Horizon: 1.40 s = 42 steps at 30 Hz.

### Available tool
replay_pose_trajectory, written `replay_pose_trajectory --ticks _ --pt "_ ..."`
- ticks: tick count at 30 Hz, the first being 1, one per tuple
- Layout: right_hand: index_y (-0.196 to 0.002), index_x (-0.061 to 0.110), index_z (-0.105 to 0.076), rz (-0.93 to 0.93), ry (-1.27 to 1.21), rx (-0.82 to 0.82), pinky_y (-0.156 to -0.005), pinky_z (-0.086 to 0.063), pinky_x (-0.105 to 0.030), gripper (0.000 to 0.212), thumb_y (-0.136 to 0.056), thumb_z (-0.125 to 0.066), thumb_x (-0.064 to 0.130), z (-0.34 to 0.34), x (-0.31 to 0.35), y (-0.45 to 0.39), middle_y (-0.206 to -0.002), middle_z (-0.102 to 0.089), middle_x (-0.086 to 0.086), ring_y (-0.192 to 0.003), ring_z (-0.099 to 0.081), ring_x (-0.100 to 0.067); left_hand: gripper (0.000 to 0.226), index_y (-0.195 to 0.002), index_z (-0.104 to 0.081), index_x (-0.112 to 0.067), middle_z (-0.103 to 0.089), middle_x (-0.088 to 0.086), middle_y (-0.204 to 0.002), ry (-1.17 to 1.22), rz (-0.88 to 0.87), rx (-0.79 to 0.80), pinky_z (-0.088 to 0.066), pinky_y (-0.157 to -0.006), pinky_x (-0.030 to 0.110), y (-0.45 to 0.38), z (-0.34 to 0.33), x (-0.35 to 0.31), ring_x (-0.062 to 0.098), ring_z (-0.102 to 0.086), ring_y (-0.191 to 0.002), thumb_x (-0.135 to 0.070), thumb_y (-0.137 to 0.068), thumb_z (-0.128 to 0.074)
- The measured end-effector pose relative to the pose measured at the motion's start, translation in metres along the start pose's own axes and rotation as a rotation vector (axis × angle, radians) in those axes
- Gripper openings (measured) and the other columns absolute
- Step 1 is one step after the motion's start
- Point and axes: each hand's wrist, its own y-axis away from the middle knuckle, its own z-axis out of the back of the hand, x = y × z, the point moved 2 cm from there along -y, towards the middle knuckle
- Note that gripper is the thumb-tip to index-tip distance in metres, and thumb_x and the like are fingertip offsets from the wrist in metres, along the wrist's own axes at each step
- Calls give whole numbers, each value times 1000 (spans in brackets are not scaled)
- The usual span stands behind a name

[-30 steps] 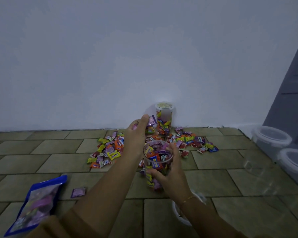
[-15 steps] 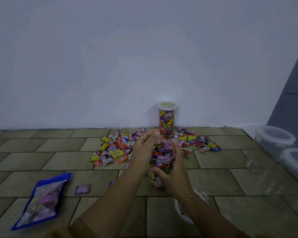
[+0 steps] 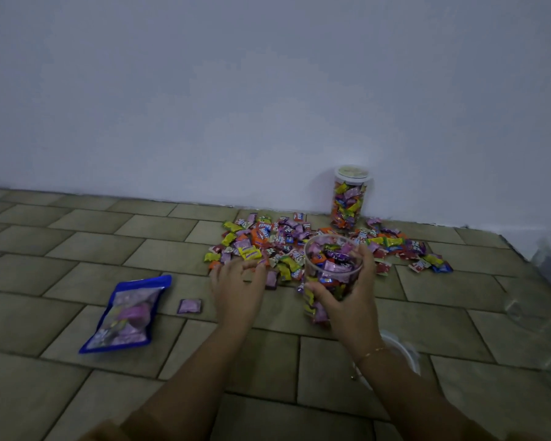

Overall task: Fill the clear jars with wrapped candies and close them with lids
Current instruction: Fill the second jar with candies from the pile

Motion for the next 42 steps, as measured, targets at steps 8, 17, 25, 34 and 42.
replay_pose_trajectory --ticks 8,17,25,34,42 --pt "-126 66 -14 40 -12 56 -109 -39 -39 94 -59 -77 49 -14 2 1 -132 -35 22 -131 -38 -9 139 -149 14 -28 26 9 -155 -673 16 293 17 -110 56 -9 15 57 31 31 -139 -100 -41 -36" --pt "-126 66 -16 67 -18 70 -110 -37 -37 93 -58 -78 57 -16 0 0 -131 -32 37 -130 -38 -3 130 -146 21 -33 25 5 -156 -713 -24 395 9 -112 62 -51 -13 51 30 27 -141 -97 -50 -40" --pt "-124 69 -16 62 -10 76 -103 -36 -20 91 -59 -78 59 -16 -1 -5 -125 -30 48 -127 -37 8 81 -129 -48 -31 -41 -2 -137 -725 -209 195 -29 -104 43 -57 -28 53 24 -31 -130 -86 -70 -37" --pt "-123 68 -17 28 -31 100 -100 -34 -9 94 -57 -81 48 -15 -2 -4 -126 -30 45 -124 -38 11 35 -104 -58 -23 -54 0 -113 -570 -280 211 -42 -78 31 -44 -27 51 20 -52 -104 -54 -90 -48" --pt "-124 66 -19 23 -22 128 -106 -38 -28 95 -56 -84 49 -7 0 2 -133 -37 27 -128 -42 -4 35 -73 -53 -18 -56 -2 -69 -250 -97 126 -33 -55 28 -24 -12 21 17 -54 -67 -47 -93 -50"
